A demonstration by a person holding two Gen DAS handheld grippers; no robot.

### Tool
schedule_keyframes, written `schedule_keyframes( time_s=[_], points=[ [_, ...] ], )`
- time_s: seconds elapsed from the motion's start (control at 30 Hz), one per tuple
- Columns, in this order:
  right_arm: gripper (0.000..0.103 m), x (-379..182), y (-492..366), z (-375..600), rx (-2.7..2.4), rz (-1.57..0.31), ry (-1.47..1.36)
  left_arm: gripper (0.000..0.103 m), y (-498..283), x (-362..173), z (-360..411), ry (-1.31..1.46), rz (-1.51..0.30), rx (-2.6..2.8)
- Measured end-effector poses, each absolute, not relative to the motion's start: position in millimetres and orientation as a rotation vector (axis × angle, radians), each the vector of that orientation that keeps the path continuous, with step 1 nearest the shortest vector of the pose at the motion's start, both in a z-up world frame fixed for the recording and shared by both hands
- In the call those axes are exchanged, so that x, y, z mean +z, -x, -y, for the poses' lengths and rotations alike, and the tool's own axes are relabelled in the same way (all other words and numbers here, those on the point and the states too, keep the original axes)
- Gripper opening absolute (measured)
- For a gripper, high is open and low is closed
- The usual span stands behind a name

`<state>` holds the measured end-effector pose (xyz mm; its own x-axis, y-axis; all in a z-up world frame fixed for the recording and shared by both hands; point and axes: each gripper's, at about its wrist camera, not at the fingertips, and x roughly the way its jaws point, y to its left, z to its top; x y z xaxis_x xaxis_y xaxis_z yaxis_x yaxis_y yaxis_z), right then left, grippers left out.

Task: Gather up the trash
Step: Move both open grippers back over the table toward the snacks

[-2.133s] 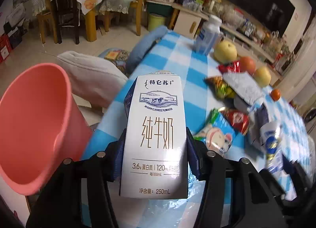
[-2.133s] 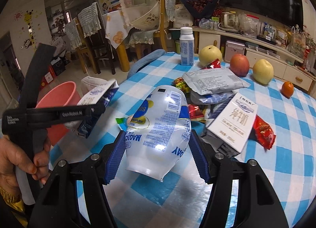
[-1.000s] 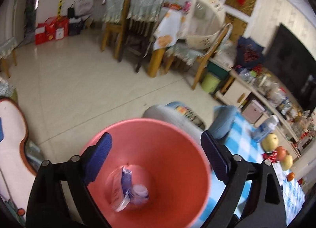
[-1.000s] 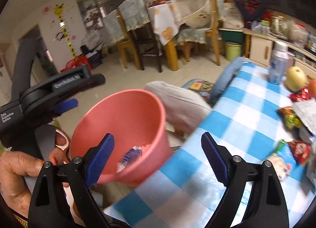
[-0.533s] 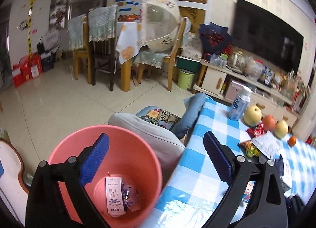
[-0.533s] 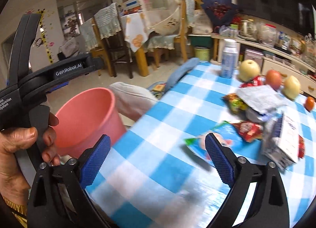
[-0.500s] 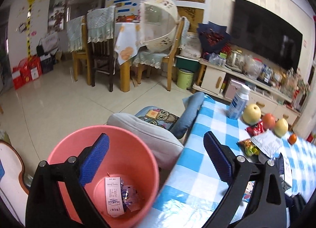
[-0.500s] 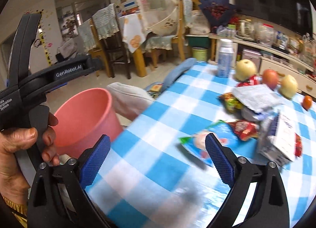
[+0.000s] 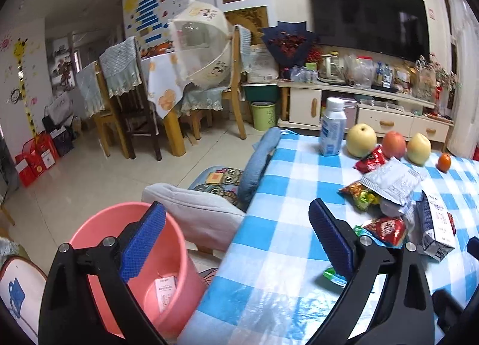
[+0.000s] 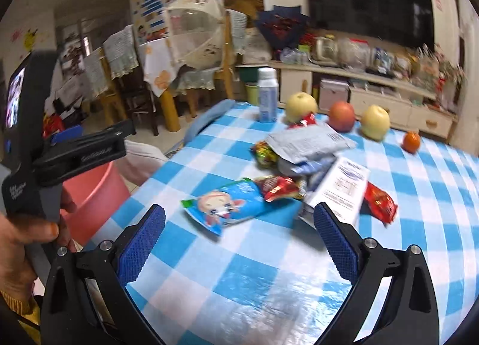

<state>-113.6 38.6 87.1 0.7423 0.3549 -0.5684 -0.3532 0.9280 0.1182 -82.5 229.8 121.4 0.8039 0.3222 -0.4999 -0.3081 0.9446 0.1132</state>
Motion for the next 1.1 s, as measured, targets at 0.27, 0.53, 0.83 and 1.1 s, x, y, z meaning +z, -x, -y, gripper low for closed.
schedule_keyframes(
  time_s=[0.27,0.53,0.83,1.1],
  points=[
    [0.098,82.7,110.1,-11.4,0.346,-0.62,0.008,0.097,76.9,117.8,-200.0,-0.078,-0.53,0.286],
    [0.098,78.0,107.0,15.7,0.314,-0.639,0.028,0.097,69.4,110.0,-174.8,-0.121,-0.544,0.242],
    [0.098,68.2,89.3,78.5,0.215,-0.696,-0.058,0.097,65.1,103.6,-142.0,-0.165,-0.558,0.136],
    [0.098,59.6,70.9,124.4,0.152,-0.753,-0.172,0.097,54.7,85.9,-114.9,-0.203,-0.633,-0.007]
  ],
)
